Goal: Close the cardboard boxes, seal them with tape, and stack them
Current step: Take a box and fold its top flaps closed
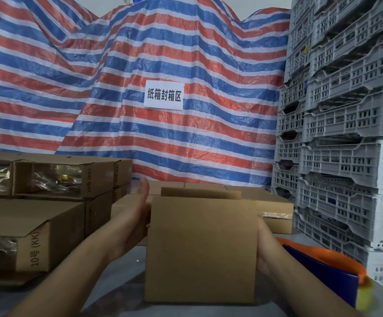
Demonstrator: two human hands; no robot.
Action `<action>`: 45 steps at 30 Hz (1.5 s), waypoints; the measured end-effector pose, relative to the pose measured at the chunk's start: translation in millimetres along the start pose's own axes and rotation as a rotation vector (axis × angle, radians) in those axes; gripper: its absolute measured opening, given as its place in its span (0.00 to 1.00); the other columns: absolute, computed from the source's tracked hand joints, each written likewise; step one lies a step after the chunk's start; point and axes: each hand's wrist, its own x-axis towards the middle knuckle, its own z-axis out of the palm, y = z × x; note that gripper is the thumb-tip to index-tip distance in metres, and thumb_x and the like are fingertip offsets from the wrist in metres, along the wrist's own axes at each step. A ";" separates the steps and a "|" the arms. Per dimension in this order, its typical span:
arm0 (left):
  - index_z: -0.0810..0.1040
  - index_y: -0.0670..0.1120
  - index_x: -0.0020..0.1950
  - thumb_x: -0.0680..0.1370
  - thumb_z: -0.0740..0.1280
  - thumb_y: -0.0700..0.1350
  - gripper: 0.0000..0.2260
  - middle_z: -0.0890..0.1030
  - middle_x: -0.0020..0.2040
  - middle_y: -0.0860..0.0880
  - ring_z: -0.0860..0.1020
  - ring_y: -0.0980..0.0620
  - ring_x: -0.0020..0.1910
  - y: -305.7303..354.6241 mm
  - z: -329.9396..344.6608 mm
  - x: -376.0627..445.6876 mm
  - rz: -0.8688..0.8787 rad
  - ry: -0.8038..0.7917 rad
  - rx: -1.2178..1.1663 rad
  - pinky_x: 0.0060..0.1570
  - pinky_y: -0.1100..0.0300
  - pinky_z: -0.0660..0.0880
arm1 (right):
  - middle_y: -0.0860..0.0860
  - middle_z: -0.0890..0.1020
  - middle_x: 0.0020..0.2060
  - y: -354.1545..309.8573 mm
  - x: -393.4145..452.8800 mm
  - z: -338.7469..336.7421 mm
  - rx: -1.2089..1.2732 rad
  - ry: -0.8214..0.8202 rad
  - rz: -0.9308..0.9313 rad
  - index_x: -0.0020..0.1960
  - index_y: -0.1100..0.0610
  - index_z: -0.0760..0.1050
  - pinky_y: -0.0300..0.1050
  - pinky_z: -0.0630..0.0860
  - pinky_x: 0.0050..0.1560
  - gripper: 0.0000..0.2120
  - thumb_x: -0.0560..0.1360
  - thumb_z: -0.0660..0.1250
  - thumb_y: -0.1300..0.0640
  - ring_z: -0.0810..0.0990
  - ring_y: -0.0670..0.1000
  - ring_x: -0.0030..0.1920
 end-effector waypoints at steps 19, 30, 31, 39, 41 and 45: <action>0.84 0.51 0.56 0.70 0.69 0.58 0.19 0.86 0.50 0.48 0.84 0.49 0.49 -9.9 -4.3 6.6 -0.087 0.048 0.143 0.48 0.56 0.74 | 0.55 0.81 0.33 4.5 7.5 -6.1 0.016 -0.019 0.053 0.38 0.58 0.81 0.45 0.77 0.35 0.15 0.77 0.67 0.50 0.80 0.54 0.31; 0.86 0.51 0.49 0.74 0.70 0.52 0.09 0.86 0.48 0.45 0.83 0.50 0.44 -10.6 -4.3 7.9 -0.096 0.078 0.090 0.41 0.58 0.76 | 0.61 0.86 0.45 0.9 13.3 -9.6 -0.008 -0.048 0.036 0.57 0.61 0.80 0.50 0.77 0.46 0.23 0.78 0.64 0.42 0.86 0.58 0.40; 0.86 0.51 0.48 0.75 0.70 0.51 0.08 0.86 0.47 0.46 0.83 0.50 0.43 -10.6 -3.7 7.8 -0.097 0.084 0.086 0.41 0.58 0.76 | 0.62 0.86 0.49 -1.9 13.5 -9.8 -0.011 -0.068 0.030 0.60 0.59 0.80 0.50 0.77 0.47 0.24 0.77 0.65 0.40 0.86 0.58 0.44; 0.86 0.48 0.49 0.77 0.69 0.47 0.07 0.86 0.46 0.45 0.83 0.50 0.41 -10.7 -1.5 8.3 -0.087 0.120 0.041 0.38 0.59 0.76 | 0.60 0.86 0.52 -11.3 20.0 -22.0 -0.091 -0.252 0.036 0.55 0.58 0.85 0.47 0.81 0.46 0.22 0.65 0.78 0.47 0.86 0.56 0.47; 0.86 0.49 0.48 0.76 0.70 0.47 0.06 0.86 0.45 0.46 0.83 0.51 0.40 -10.7 -1.6 8.5 -0.092 0.112 0.035 0.38 0.59 0.76 | 0.60 0.86 0.49 -10.5 21.6 -24.3 -0.106 -0.273 0.057 0.49 0.58 0.87 0.45 0.82 0.42 0.19 0.62 0.78 0.48 0.86 0.55 0.45; 0.80 0.48 0.51 0.75 0.71 0.45 0.06 0.83 0.48 0.44 0.80 0.50 0.39 -13.3 -1.6 9.0 -0.066 0.127 0.016 0.37 0.57 0.76 | 0.60 0.85 0.49 -10.1 23.7 -25.7 -0.089 -0.274 0.062 0.53 0.58 0.84 0.46 0.82 0.40 0.20 0.63 0.77 0.52 0.86 0.55 0.43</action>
